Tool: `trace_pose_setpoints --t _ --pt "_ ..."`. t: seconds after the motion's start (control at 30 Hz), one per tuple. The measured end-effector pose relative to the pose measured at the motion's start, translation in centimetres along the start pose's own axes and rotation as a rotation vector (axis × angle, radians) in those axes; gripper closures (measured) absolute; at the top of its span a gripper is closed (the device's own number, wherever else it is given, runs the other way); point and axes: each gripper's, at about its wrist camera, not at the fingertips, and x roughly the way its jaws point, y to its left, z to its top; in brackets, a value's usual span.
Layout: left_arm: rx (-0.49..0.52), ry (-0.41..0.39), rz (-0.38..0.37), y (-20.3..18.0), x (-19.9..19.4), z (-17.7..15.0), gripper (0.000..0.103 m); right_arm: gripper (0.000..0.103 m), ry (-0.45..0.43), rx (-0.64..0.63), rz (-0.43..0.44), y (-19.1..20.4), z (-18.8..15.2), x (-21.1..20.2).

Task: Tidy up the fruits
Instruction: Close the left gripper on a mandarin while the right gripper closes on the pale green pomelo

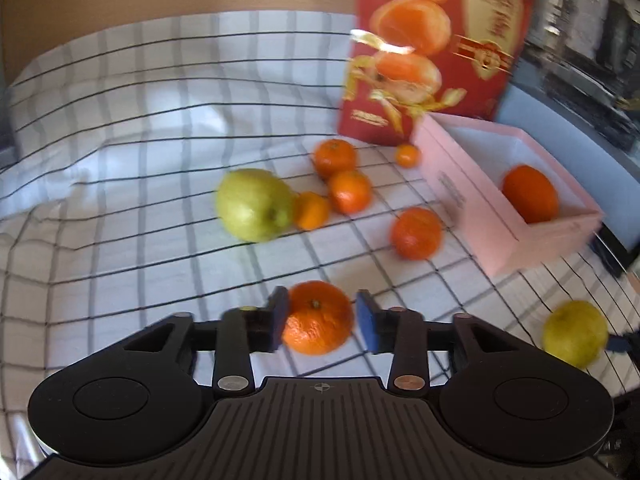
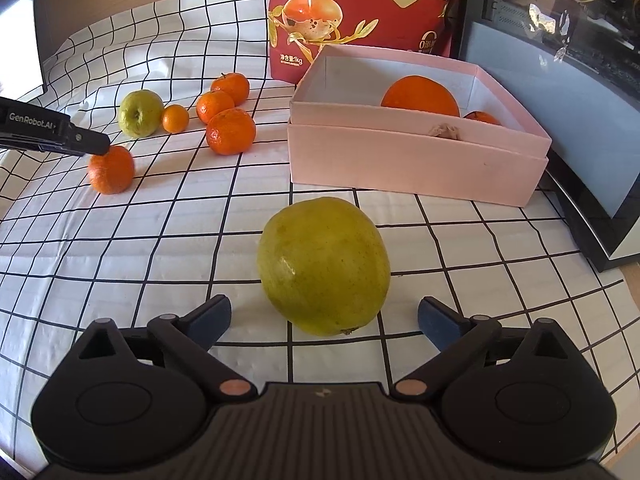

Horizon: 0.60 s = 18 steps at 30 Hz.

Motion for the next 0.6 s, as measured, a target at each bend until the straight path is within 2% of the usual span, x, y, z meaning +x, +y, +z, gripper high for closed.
trace_pose_setpoints --t 0.03,0.07,0.1,0.17,0.37,0.53,0.6 --pt "0.033 -0.006 -0.013 -0.5 0.0 0.0 0.053 0.003 0.000 0.001 0.000 0.0 0.0 0.0" --pt "0.056 -0.004 -0.016 -0.9 0.1 0.0 0.046 0.003 0.000 0.001 -0.001 0.0 0.0 0.0" --pt "0.067 0.000 -0.021 -1.2 0.3 0.0 0.037 0.002 0.002 0.002 -0.002 0.0 0.0 0.1" --pt "0.064 0.005 -0.029 -1.3 0.7 0.0 0.029 0.001 0.003 0.004 -0.003 -0.1 0.1 0.1" --pt "0.037 0.046 0.041 0.4 2.3 0.4 0.029 0.000 -0.008 0.004 -0.006 0.0 -0.1 0.1" --pt "-0.005 0.124 0.026 2.4 3.7 0.3 0.036 0.000 -0.017 0.012 -0.006 -0.1 -0.3 0.0" --pt "-0.004 0.123 0.028 2.6 3.9 0.1 0.037 0.000 -0.017 0.008 0.000 -0.2 -0.3 0.0"
